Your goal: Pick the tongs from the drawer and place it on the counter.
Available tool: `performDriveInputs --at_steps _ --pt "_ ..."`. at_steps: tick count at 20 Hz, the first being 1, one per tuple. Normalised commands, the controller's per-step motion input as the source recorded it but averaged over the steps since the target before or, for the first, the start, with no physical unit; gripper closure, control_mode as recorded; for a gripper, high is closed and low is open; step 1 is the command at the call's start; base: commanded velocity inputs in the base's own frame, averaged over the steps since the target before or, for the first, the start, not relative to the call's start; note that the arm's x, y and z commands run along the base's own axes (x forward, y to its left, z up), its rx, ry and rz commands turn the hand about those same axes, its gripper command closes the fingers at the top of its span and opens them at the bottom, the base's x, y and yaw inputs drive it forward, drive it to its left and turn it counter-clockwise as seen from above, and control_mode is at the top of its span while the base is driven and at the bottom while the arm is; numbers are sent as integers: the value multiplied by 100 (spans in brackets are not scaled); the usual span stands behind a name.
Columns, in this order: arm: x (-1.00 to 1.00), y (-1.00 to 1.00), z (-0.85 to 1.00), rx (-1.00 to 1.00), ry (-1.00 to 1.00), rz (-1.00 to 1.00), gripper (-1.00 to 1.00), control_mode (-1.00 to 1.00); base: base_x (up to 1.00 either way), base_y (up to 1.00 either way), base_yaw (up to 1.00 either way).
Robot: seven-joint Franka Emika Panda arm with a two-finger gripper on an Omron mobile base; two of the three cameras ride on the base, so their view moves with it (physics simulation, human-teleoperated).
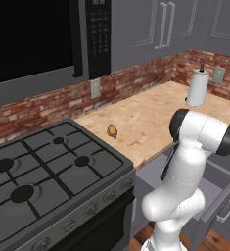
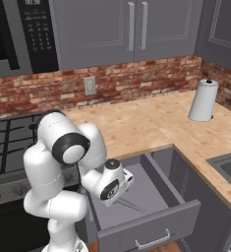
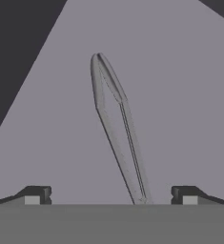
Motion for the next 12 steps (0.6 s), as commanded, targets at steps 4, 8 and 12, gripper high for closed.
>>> performDriveInputs --at_steps 4,8,12 --pt "0 -8 -34 0 0 0 -100 -100 0 0 0" --pt "0 -10 -31 0 0 0 -100 -100 0 0 0" --pt "0 -13 -22 0 0 0 -100 -100 0 0 0"
